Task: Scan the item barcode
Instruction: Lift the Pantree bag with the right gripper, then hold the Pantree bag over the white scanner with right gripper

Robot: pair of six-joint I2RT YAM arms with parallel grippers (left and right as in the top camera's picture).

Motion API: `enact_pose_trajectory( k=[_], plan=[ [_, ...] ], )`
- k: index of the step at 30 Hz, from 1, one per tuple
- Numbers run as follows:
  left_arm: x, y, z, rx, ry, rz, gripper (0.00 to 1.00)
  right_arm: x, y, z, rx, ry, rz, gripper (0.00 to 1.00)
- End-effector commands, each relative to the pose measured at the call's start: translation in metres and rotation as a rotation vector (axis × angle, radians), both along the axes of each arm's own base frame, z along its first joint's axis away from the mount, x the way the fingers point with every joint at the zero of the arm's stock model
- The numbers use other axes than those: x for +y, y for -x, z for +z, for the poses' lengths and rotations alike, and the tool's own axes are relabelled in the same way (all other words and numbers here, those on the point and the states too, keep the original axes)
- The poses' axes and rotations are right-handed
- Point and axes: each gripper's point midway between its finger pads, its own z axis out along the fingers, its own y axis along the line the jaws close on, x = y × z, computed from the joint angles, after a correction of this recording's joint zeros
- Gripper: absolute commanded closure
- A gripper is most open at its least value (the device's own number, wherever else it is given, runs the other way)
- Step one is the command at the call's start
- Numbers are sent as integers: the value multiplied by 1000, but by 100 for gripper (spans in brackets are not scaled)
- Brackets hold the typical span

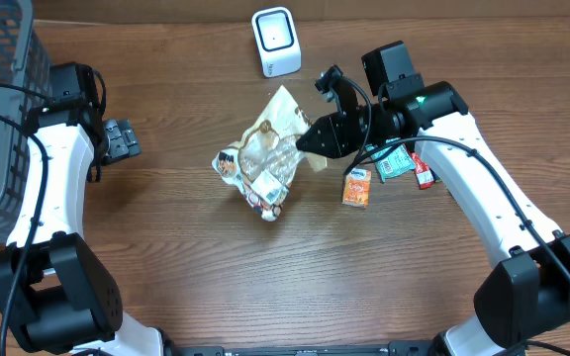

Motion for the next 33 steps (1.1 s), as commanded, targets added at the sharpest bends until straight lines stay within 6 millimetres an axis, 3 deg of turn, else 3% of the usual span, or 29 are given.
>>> enact_pose_trajectory(
  k=[1,7,9,13,16,18,21,26,33],
  plan=[
    [0,-4,11,-28,-17,-7,0,-6,-35,42,-144,-2,-92,97],
    [0,-4,11,-28,-17,-7,0,-28,-97,118,-495,89,-286,97],
    [0,-4,11,-28,-17,-7,0,-32,-126,152,-707,99,-356,96],
    [0,-4,11,-28,-17,-7,0,-40,-158,172,-894,150,-428,88],
    [0,-4,11,-28,-17,-7,0,-44,-178,171,-951,175,-484,89],
    [0,-4,11,-28,-17,-7,0,-44,-190,167,-970,176,-506,96],
    [0,-4,11,-28,-17,-7,0,-42,-207,159,-1002,176,-539,96],
    [0,-4,11,-28,-17,-7,0,-58,-243,148,-1088,232,-711,96],
    [0,-4,11,-28,-17,-7,0,-62,-278,112,-1224,371,-770,96]
  ],
)
